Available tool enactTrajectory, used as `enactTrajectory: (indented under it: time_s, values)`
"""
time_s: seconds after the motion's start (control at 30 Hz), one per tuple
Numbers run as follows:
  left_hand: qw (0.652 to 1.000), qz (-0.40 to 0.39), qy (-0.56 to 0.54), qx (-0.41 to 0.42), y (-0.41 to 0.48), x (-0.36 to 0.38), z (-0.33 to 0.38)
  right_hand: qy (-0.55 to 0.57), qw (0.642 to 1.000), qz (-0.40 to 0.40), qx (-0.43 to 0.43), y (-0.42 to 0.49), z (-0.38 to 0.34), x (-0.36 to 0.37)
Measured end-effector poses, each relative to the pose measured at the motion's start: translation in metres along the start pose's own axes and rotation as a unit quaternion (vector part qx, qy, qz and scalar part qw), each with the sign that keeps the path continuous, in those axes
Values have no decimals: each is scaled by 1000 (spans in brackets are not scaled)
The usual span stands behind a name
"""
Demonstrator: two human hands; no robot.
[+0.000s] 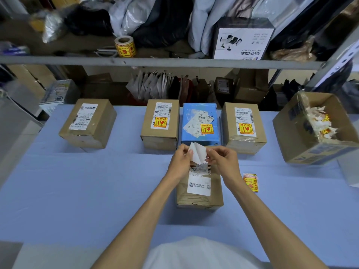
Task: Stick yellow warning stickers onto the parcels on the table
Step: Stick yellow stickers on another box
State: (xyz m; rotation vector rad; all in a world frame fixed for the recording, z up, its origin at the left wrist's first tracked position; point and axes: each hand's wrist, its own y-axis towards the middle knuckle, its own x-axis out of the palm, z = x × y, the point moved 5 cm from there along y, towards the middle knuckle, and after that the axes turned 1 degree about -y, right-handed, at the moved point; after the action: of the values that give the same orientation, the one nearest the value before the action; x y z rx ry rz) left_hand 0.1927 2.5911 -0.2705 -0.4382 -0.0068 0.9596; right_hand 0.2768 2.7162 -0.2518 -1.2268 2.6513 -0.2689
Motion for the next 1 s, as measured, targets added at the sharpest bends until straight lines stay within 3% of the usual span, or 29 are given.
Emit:
enactTrajectory:
  time_s: [0.43, 0.6, 0.83, 1.0]
  values:
    - [999, 44, -2, -2, -3, -10, 17, 1, 995, 95, 10, 1, -3, -11]
    - [997, 69, 35, 13, 0, -14, 17, -10, 995, 103, 11, 0, -5, -9]
    - [996, 26, 81, 5, -5, -5, 15, -6, 994, 108, 22, 0, -3, -4]
    - [995, 38, 85, 44, -8, -4, 24, -12, 994, 109, 23, -1, -4, -2]
